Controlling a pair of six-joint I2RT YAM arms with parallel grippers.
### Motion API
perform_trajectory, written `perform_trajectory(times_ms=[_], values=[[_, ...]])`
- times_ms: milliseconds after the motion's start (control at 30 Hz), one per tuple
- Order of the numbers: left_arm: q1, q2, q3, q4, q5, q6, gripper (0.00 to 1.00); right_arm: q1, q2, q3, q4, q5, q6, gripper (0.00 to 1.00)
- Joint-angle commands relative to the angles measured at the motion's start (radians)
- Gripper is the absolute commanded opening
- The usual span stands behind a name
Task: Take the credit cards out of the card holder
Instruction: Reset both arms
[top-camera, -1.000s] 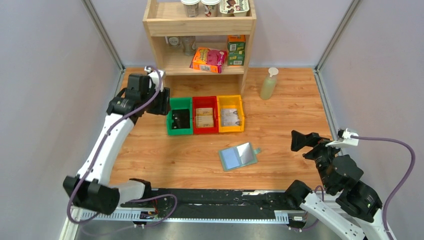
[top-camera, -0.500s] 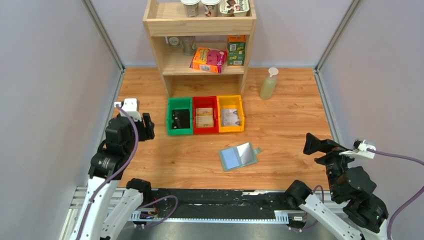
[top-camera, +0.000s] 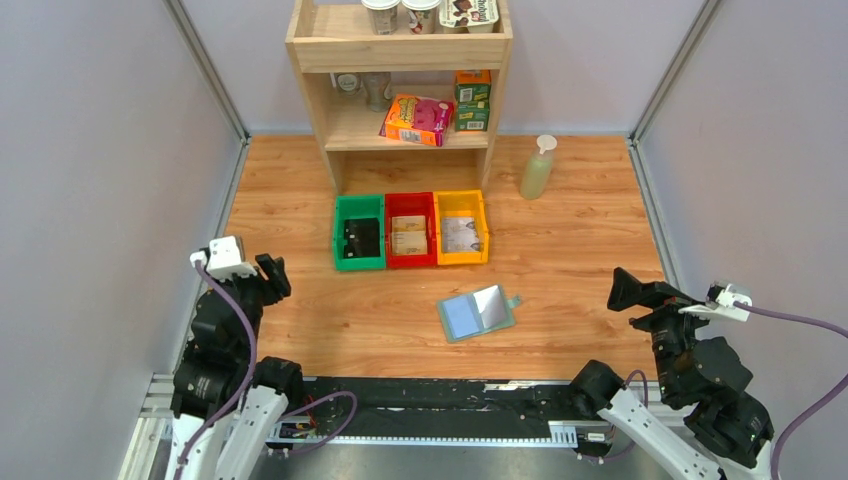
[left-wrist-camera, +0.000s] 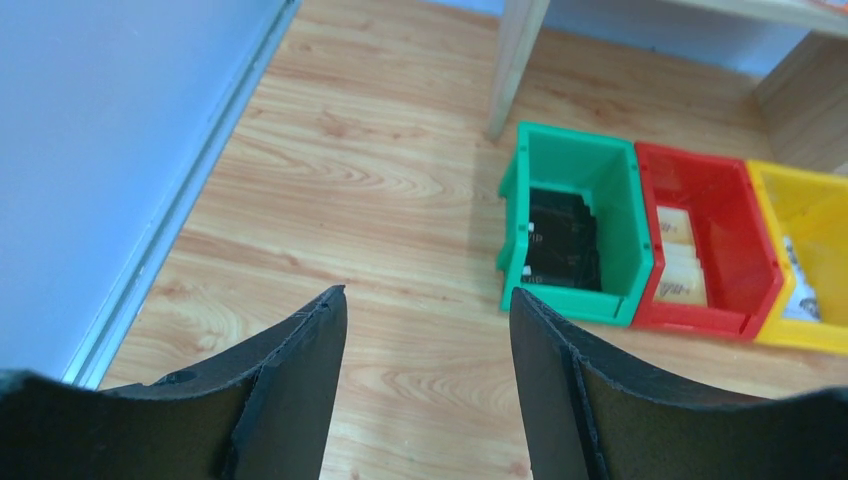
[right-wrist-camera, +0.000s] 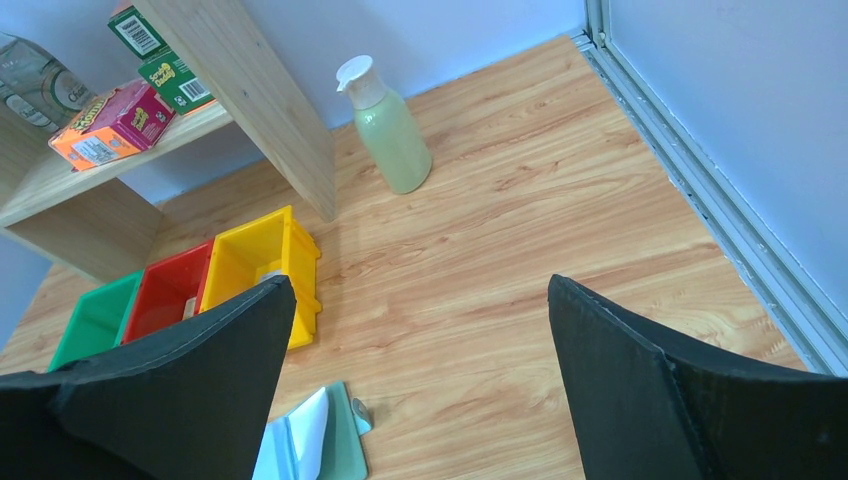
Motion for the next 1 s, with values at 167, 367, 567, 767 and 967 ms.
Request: perform_trajectory(times_ms=[167, 367, 567, 767, 967], values=[[0.002, -0.175, -0.042, 0.089, -0.135, -0.005, 0.68, 0.003, -0.045, -0.015, 0.050, 0.009, -0.022, 1.00], [0.005, -0.261, -0.072, 0.131, -0.170, 0.005, 0.68, 0.003, -0.046, -0.021, 0.058, 0.012, -0.033, 1.00], [0.015, -0.299, -0.078, 0.142, -0.222, 0.003, 0.68, 0.003, -0.046, -0.026, 0.065, 0.017, -0.037, 1.00], [0.043, -0.278, -0.080, 0.155, -0.216, 0.002, 0.68, 0.003, -0.046, -0.026, 0.067, 0.027, -0.041, 1.00], [0.054, -0.220, -0.071, 0.146, -0.204, -0.006, 0.68, 0.003, -0.046, -0.026, 0.068, 0.029, -0.042, 1.00]])
